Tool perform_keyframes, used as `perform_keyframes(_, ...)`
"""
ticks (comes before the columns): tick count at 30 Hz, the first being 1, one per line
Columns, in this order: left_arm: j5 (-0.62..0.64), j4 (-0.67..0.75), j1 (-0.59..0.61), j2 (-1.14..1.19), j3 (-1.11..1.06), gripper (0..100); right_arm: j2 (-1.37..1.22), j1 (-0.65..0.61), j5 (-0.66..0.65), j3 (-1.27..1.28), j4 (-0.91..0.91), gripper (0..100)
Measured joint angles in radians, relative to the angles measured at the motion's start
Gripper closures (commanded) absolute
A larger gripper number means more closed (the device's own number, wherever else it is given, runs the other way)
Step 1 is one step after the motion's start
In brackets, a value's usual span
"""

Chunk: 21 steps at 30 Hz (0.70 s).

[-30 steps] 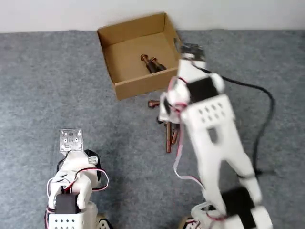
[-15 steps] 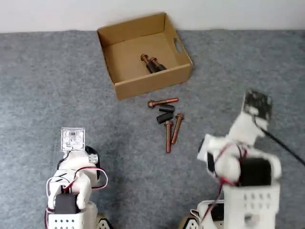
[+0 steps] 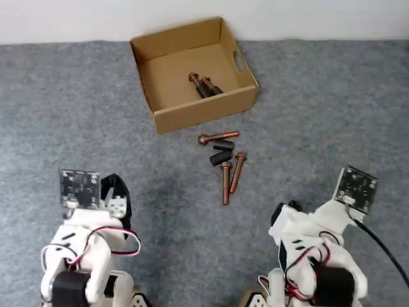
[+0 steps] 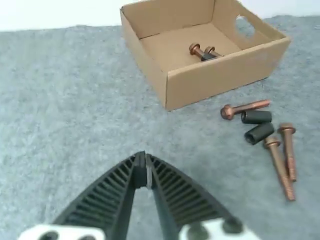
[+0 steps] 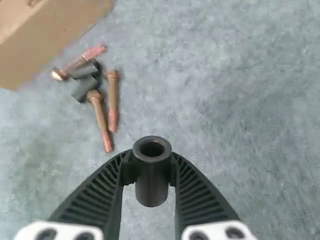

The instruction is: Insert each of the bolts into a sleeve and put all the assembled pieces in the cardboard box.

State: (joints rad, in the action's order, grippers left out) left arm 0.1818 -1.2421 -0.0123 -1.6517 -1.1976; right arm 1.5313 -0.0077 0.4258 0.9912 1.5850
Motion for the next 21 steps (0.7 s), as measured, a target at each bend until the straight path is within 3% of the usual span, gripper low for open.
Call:
perform_keyframes(5, 0.086, -0.018, -0.037, 0.334, 0.201, 100, 0.075, -0.006, 0.0, 0.058, -0.012, 99.1)
perform_keyframes(15, 0.293, -0.069, -0.256, 0.91, 0.534, 99, 0.173, -0.006, 0.0, 0.086, -0.018, 99.1)
perform_keyframes(21, 0.307, -0.069, -0.348, 1.109, 0.637, 88, 0.245, -0.008, 0.0, 0.094, -0.018, 99.1)
